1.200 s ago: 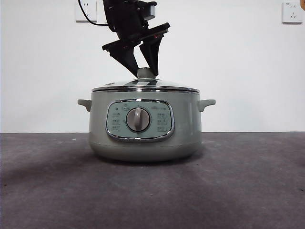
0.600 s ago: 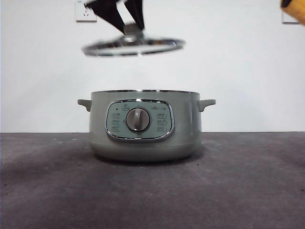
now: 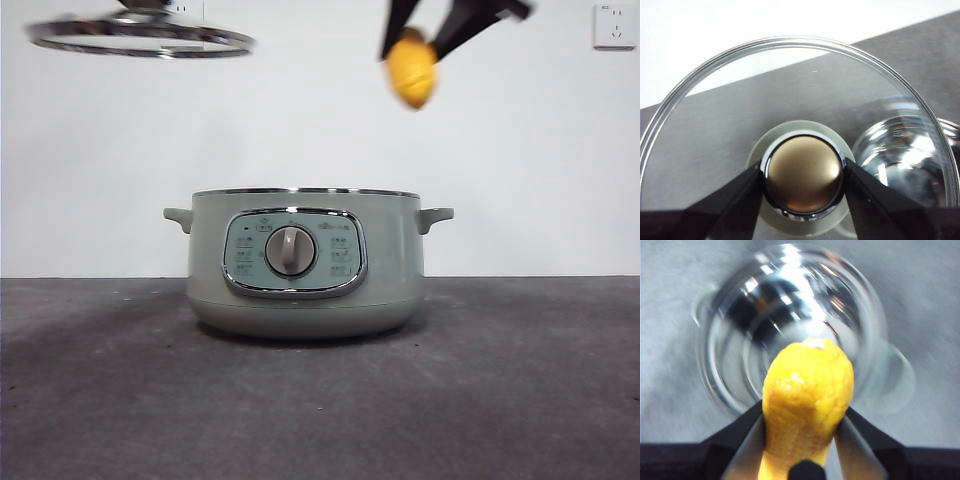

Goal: Pick up the corn,open the lid,put the corn in the pot,close the lid

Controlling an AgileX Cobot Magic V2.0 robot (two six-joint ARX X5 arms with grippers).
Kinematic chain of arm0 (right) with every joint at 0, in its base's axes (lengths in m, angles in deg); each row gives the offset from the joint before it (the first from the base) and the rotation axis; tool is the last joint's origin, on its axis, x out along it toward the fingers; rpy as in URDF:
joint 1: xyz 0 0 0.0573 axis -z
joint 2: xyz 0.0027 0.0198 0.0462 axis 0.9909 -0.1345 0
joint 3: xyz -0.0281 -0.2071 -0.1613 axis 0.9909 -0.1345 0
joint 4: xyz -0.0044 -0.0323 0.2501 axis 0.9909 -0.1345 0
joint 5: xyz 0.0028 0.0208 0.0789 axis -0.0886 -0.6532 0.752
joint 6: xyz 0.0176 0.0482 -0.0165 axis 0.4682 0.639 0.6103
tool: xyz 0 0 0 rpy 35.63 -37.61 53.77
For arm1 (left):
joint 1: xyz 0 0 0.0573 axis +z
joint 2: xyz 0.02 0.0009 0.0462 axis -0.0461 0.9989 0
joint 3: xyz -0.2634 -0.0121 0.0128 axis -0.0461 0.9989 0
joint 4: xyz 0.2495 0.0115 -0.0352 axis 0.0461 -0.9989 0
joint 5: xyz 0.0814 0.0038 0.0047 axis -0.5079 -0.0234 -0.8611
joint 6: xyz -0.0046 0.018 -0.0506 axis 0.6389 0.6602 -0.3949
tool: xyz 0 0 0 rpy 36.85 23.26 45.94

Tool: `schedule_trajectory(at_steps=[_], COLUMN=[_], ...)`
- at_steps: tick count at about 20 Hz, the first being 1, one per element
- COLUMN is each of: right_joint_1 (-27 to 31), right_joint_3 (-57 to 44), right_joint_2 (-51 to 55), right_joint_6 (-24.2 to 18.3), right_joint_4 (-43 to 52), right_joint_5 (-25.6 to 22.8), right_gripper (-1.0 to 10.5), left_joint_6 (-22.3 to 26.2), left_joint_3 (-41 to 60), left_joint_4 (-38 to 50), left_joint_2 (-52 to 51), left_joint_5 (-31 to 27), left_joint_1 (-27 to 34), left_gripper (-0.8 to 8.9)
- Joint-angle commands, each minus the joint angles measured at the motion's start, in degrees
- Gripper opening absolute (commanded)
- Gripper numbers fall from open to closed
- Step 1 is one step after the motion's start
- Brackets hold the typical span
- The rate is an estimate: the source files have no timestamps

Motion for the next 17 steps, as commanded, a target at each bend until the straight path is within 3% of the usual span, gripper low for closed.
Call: schedule_trajectory(at_steps=[1,7,14,17], right_joint_1=[-1.6,-3.5,-4.7,-6.2], right_joint_3=[9.6,29.3,31.5,31.4], right_joint_2=[-8.4,-27.3,-38.8,-41.5], right_joint_6=[0.6,0.6,0.6,-0.3], right_joint_4=[-1.9,-5.2,-5.3,-6.2], right_joint_5=[0.1,0.2,-0.1,-2.5], right_gripper=[-0.1,-0.1,-0.1,-0.1], left_joint_6=[2.7,4.2,4.2,4.2], left_joint_3=[-0.5,-0.5,-0.5,-0.5], left_joint_4=[0.2,-3.7,-4.0,-4.0], left_joint_2=[-1.9,-2.7,-2.7,-2.7], left_joint_5=[0.1,0.5,3.8,3.8], left_joint_1=[3.0,11.2,14.4,14.4], left_gripper=[-0.13,-0.13,-0.13,-0.13])
